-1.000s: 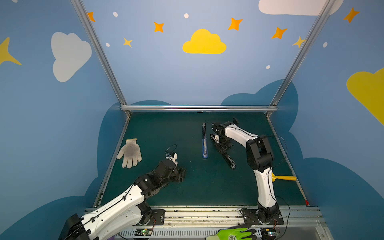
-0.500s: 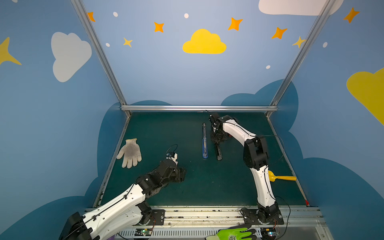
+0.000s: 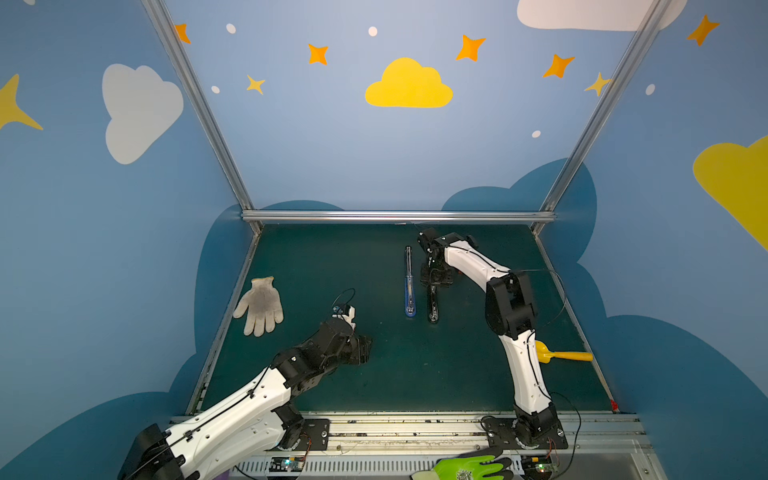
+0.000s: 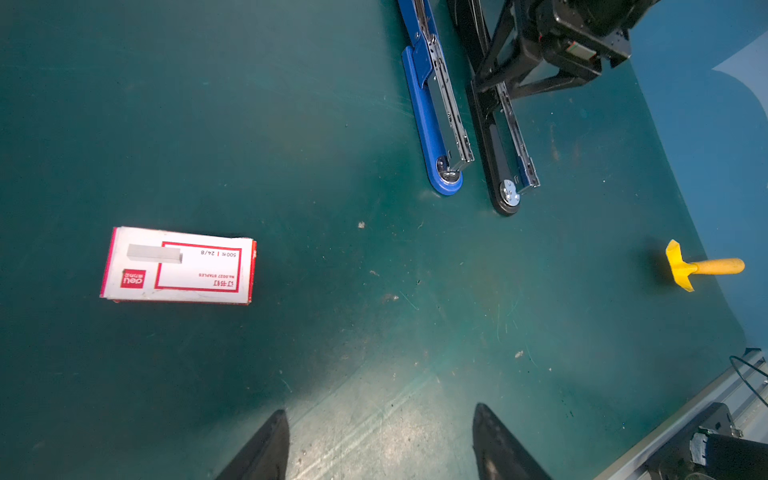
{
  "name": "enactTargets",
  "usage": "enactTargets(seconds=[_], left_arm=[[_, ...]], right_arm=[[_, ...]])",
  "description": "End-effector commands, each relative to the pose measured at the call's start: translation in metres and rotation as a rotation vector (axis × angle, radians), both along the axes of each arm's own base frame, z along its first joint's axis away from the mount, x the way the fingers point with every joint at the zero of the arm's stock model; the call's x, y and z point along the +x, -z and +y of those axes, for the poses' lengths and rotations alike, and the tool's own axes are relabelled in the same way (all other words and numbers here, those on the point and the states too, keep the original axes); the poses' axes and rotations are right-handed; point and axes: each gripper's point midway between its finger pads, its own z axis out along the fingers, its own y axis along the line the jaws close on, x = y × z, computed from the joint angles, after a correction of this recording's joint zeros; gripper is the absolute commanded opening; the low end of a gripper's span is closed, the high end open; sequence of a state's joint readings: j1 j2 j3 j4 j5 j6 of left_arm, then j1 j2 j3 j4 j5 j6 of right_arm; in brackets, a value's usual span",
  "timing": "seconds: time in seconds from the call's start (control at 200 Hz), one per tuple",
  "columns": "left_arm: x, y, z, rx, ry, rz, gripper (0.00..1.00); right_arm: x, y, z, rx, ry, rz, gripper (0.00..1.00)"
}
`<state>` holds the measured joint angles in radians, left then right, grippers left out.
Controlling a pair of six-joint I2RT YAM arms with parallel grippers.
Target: Load the staples into the stapler
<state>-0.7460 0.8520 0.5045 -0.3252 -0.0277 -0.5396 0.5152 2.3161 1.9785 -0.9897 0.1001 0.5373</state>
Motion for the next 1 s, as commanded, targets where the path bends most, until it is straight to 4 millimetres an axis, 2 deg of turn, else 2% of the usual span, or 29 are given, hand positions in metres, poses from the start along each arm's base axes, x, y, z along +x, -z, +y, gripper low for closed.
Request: enactTargets(seconds=[0.0,0.01,0.02,0.035,0.04,0.16,0.325,0.376,0.476,0.521,0.591,0.611,0.641,0.681,0.716,0.761,0.896,0.996], left_arm=[[0.002,-0.006,0.0,-0.006,-0.007,-0.006,0.69],[0.002,-0.007,0.0,-0.007,-0.009,-0.008,0.69],[0.003,-0.008,0.0,-0.008,-0.009,-0.01,0.69],[0.003,-0.008,0.0,-0.007,-0.008,-0.01,0.69],[0.003,-0.008,0.0,-0.007,-0.009,-0.009,0.69],[0.006,-0.014,-0.001,-0.014,-0.019,-0.021,0.7],[0.012,-0.03,0.005,-0.018,-0.071,-0.049,0.72],[0.015,-0.034,0.009,-0.014,-0.093,-0.061,0.76],[0.018,-0.039,0.017,-0.002,-0.124,-0.079,0.78],[0.019,-0.04,0.02,0.005,-0.137,-0.08,0.78],[0.021,-0.043,0.025,0.015,-0.163,-0.083,0.78],[0.022,-0.043,0.027,0.018,-0.172,-0.084,0.78],[0.023,-0.044,0.03,0.022,-0.188,-0.082,0.79],[0.026,-0.043,0.034,0.03,-0.209,-0.078,0.79],[0.028,-0.042,0.039,0.034,-0.233,-0.074,0.79],[0.03,-0.039,0.046,0.043,-0.267,-0.053,0.79],[0.036,-0.027,0.072,0.061,-0.38,0.054,0.76],[0.043,-0.011,0.082,0.032,-0.421,0.159,0.68]], right_arm=[[-0.002,-0.043,0.003,0.046,-0.012,-0.081,0.56],[-0.002,-0.045,0.003,0.047,-0.015,-0.085,0.57],[-0.002,-0.047,0.002,0.049,-0.018,-0.091,0.64],[-0.003,-0.051,0.002,0.052,-0.024,-0.097,0.82],[-0.004,-0.053,0.002,0.054,-0.025,-0.1,0.83],[-0.013,-0.082,0.002,0.073,-0.079,-0.153,0.84],[-0.04,-0.133,0.026,0.167,-0.246,-0.287,0.84],[-0.051,-0.144,0.028,0.191,-0.268,-0.32,0.84],[-0.066,-0.16,0.028,0.267,-0.261,-0.36,0.84],[-0.076,-0.163,0.032,0.343,-0.263,-0.354,0.87],[-0.092,-0.165,0.05,0.567,-0.313,-0.318,0.87],[-0.1,-0.168,0.061,0.676,-0.368,-0.307,0.87],[-0.105,-0.17,0.068,0.747,-0.417,-0.313,0.87],[-0.113,-0.169,0.074,0.808,-0.444,-0.314,0.75],[-0.119,-0.164,0.076,0.811,-0.458,-0.307,0.66],[-0.128,-0.157,0.076,0.794,-0.455,-0.277,0.59],[-0.155,-0.147,0.081,0.814,-0.51,-0.263,0.53],[-0.171,-0.139,0.084,0.823,-0.546,-0.298,0.51]])
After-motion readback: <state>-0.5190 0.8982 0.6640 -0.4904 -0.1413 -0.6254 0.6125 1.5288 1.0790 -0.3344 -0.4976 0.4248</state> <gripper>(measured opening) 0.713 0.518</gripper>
